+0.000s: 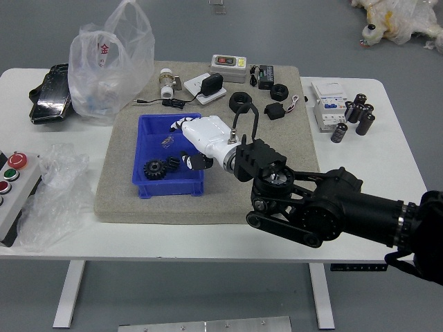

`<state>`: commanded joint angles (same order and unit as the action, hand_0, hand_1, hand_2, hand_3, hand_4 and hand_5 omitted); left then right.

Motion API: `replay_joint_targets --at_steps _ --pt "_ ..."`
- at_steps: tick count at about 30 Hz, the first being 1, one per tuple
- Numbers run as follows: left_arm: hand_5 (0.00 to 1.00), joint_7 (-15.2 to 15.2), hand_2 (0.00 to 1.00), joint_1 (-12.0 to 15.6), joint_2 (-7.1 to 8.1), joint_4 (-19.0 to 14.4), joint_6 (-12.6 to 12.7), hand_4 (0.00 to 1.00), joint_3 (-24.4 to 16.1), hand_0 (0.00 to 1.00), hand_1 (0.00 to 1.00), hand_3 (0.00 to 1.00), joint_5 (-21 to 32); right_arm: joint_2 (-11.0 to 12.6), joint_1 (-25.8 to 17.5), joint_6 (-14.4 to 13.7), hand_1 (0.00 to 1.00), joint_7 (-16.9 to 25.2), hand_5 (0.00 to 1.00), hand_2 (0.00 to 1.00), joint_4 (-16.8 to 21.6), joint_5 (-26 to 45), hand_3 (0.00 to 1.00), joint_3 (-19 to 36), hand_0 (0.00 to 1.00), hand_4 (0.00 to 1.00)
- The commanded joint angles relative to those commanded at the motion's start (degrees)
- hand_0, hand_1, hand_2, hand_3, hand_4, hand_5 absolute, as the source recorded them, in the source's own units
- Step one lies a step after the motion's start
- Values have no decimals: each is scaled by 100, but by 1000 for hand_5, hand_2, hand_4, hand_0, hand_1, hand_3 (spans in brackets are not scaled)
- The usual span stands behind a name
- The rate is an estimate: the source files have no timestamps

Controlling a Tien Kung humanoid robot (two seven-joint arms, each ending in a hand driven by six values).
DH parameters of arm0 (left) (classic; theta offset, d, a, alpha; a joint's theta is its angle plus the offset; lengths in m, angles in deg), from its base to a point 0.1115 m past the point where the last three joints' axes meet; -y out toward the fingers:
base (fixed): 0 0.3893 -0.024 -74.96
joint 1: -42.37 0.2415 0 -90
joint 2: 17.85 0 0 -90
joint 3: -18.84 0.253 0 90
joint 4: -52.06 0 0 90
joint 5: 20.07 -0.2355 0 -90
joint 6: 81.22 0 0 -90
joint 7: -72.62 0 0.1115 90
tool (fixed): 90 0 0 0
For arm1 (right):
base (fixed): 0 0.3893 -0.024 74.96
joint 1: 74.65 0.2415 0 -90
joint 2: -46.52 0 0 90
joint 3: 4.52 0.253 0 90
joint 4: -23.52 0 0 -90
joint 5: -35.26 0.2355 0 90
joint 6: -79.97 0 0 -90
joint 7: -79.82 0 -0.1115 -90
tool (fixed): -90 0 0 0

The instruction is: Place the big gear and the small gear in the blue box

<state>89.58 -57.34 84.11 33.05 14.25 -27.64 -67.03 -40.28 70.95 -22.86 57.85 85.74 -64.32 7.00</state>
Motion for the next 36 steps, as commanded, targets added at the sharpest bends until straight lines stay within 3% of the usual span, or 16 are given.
replay_joint_targets --at_steps 6,8,12,13,15,17,18,19,24,25,30,31,36 --pt "363 -6 573 -15 -10 3 -6 679 1 656 576 711 -6 71 -164 -163 795 77 151 892 6 36 934 333 466 612" --pt "363 -10 573 -24 -18 4 -7 679 3 656 576 711 -3 139 -305 -300 763 162 164 855 35 119 889 543 430 619" --pt "363 -61 573 -54 -39 20 -16 679 71 656 576 711 57 465 -792 -811 763 645 164 855 254 555 889 1169 430 619" --pt "363 -86 573 -62 -43 27 -18 679 103 656 576 712 84 544 -910 -932 646 804 197 710 294 706 679 1329 384 595" --pt "363 -144 573 -77 -53 43 -19 679 180 656 576 712 159 702 -1182 -1194 646 1209 197 710 357 1104 679 1687 384 595" --pt "363 -211 573 -88 -62 62 -22 679 264 656 576 712 233 827 -1461 -1253 646 1656 197 710 361 1551 679 2044 384 595" --pt "363 -242 573 -92 -67 70 -22 679 303 656 576 712 271 878 -1613 -1207 646 1881 197 710 374 1778 679 2221 384 595" --pt "363 -267 573 -94 -71 75 -19 678 335 656 576 712 305 918 -1746 -1150 569 2087 192 621 394 1984 636 2376 398 542" --pt "363 -330 573 -52 -107 94 -5 678 411 656 576 712 400 1183 -2565 -551 569 3222 192 621 803 3119 636 3258 398 542" --pt "363 -325 573 -42 -111 93 -2 679 402 656 576 713 396 1245 -2715 -436 579 3428 226 637 899 3325 650 3414 430 612" --pt "363 -304 573 -30 -109 91 0 679 360 656 576 713 360 1530 -3461 145 579 4385 226 637 1237 4425 650 4151 430 612" --pt "364 -306 573 -37 -105 92 -4 679 359 655 576 712 354 1561 -3604 261 586 4546 379 641 1258 4666 651 4287 457 691" --pt "364 -342 573 -75 -82 105 -21 679 383 655 576 712 354 1538 -4159 692 586 5103 379 641 1264 5766 651 4832 457 691"
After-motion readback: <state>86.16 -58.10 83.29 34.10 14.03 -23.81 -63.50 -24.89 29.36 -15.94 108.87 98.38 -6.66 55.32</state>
